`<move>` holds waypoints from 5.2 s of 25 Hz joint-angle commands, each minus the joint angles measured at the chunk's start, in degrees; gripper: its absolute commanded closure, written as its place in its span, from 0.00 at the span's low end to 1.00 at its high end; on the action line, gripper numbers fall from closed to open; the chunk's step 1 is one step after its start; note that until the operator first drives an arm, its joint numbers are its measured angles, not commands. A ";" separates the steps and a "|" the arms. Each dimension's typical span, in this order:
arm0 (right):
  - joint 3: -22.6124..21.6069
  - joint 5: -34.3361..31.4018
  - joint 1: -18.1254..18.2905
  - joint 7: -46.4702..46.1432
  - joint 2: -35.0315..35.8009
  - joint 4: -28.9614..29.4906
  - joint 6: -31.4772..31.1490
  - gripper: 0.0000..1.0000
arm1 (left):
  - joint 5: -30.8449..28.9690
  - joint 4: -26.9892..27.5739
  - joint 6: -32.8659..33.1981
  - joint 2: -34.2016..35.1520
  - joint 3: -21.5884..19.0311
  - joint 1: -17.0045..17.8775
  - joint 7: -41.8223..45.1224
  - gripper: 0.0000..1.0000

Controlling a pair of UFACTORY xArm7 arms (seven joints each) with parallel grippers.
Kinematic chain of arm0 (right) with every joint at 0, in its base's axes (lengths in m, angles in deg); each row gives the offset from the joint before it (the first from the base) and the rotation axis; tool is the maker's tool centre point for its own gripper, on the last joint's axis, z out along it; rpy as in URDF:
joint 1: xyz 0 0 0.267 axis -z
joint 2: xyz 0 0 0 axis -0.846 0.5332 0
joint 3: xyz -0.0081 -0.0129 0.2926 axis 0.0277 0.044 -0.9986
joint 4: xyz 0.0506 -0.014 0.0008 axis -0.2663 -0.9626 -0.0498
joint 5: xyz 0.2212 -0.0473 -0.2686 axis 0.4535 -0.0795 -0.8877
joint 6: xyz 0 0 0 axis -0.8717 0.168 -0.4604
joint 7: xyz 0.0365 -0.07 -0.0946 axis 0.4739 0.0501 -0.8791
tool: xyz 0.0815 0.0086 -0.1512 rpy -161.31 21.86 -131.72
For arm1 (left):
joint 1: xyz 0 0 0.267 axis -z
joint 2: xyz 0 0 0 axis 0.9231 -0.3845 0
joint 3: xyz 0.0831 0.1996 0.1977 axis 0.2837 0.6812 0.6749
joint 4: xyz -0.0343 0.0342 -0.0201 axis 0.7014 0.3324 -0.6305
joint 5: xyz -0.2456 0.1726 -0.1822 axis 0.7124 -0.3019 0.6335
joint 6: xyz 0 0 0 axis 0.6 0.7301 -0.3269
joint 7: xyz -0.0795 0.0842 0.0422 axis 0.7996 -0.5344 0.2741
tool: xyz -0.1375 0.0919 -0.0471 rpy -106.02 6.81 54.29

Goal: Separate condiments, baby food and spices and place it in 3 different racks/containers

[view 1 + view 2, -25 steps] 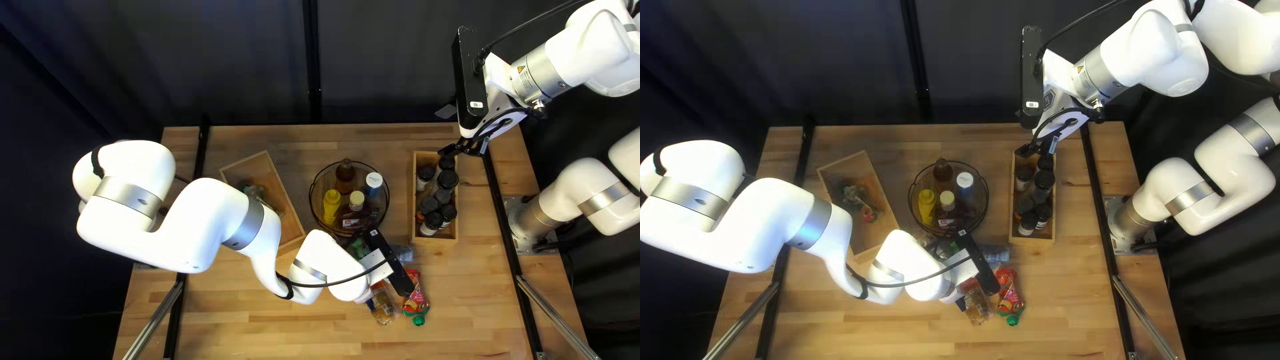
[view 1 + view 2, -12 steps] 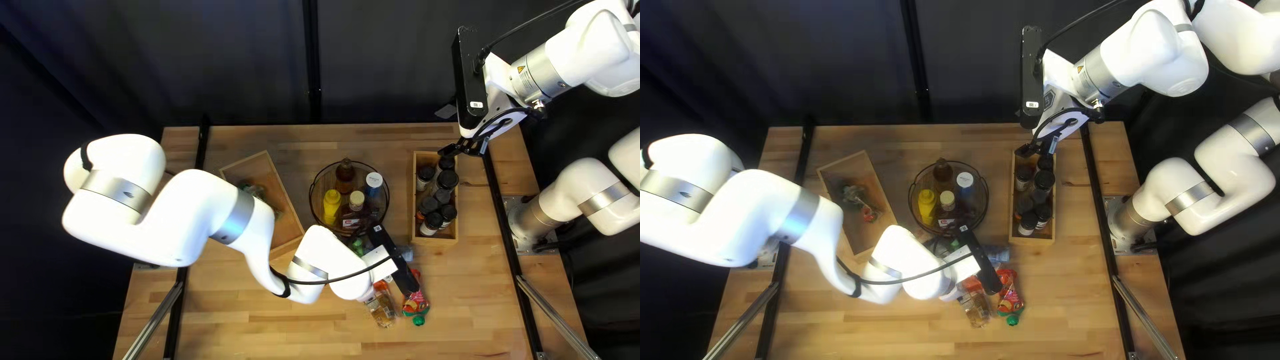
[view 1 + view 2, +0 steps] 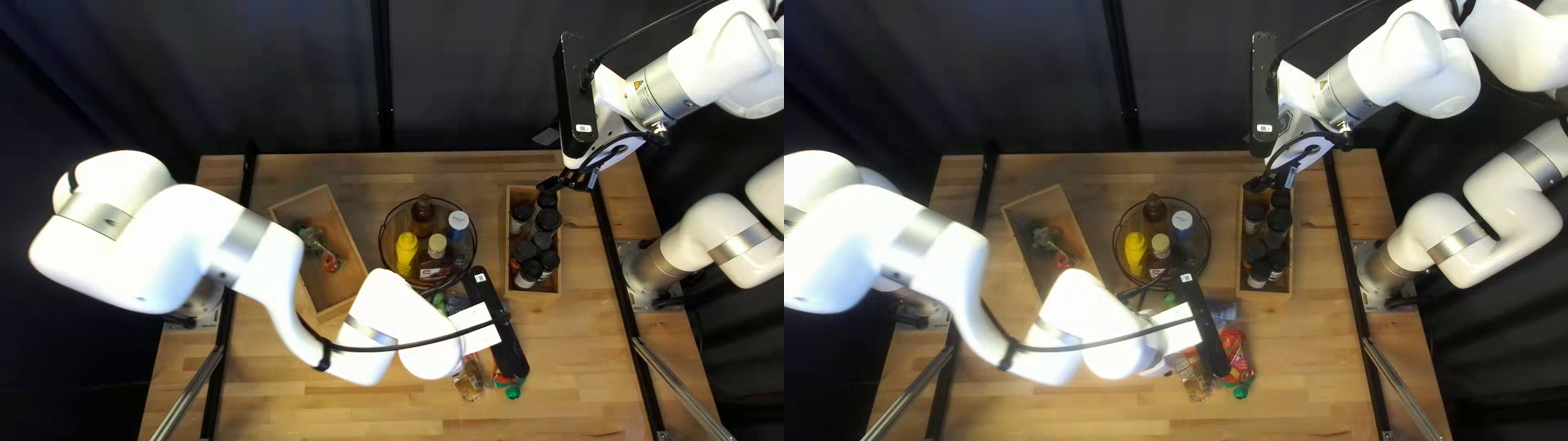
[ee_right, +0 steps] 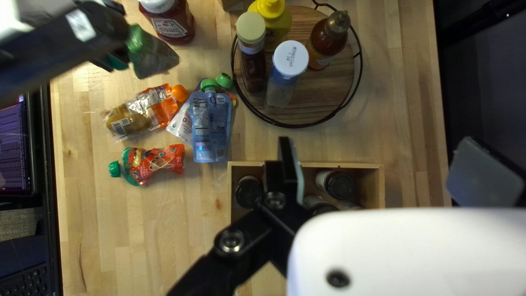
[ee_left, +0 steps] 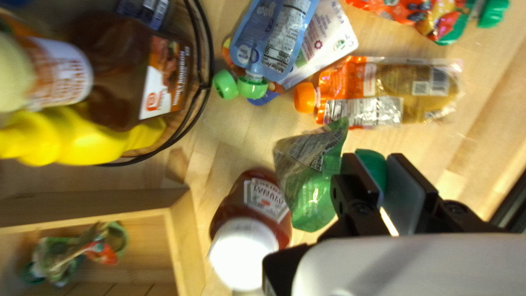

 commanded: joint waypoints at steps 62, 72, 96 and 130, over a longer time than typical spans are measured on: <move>0.00 0.00 0.00 0.00 0.00 0.00 0.00 0.00 | -10.95 -50.54 7.51 37.41 9.68 -11.44 13.60 0.00; 0.00 0.00 0.00 0.00 0.00 0.00 0.00 0.00 | -5.24 -39.69 0.25 31.82 5.08 -4.97 8.77 0.00; 0.00 0.00 0.00 0.00 0.00 0.00 0.00 0.00 | 11.00 -17.46 10.75 10.06 2.54 0.50 -30.38 0.00; 0.00 0.00 0.00 0.00 0.00 0.00 0.00 0.00 | 21.26 -14.32 50.79 -15.25 -8.76 -13.23 -74.94 0.00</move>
